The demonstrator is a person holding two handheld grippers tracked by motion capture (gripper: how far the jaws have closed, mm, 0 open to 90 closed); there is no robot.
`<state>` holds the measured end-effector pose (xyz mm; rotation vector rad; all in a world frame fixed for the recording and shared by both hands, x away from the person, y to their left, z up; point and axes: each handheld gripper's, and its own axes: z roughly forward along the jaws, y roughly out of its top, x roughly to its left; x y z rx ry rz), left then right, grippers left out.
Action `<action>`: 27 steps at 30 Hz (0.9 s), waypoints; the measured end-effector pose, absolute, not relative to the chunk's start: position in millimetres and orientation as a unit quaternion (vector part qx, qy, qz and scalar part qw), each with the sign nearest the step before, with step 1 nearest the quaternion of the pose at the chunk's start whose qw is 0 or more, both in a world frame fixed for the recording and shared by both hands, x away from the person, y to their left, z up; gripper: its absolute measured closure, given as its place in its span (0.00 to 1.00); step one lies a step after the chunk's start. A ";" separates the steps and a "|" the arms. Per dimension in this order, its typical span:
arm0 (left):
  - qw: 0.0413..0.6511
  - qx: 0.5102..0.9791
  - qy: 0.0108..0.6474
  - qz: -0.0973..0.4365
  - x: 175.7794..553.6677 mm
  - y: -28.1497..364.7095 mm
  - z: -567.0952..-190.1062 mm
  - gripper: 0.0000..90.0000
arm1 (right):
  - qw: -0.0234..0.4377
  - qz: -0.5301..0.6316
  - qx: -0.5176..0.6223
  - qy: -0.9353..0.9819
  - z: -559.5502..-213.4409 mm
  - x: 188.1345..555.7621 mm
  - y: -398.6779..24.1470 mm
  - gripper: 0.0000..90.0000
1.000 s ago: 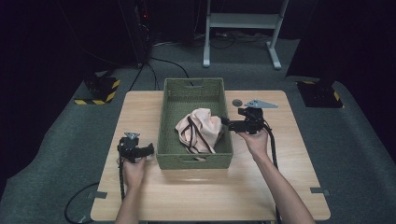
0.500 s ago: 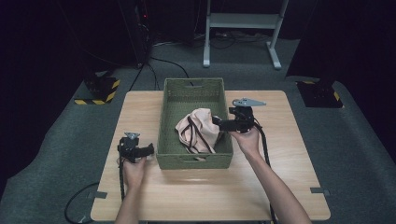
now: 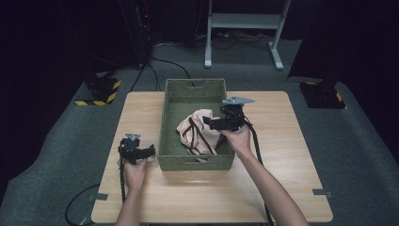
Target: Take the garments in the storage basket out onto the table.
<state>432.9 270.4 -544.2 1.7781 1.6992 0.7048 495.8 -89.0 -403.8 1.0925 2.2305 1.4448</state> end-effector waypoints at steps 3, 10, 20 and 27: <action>0.287 0.666 0.636 0.264 433.0 270.3 -544.2 0.08 | 0.133 0.493 0.374 0.774 -404.0 496.7 -81.4 0.09; 0.290 0.665 0.636 0.263 432.8 270.9 -544.2 0.08 | 0.132 0.476 0.371 0.786 -409.4 499.7 -65.1 0.09; 0.293 0.664 0.636 0.261 432.7 271.4 -544.2 0.08 | 0.128 0.430 0.388 0.805 -426.0 509.9 -54.1 0.10; 0.291 0.665 0.636 0.263 432.8 271.0 -544.2 0.08 | 0.134 0.406 0.393 0.814 -428.3 512.9 -46.4 0.11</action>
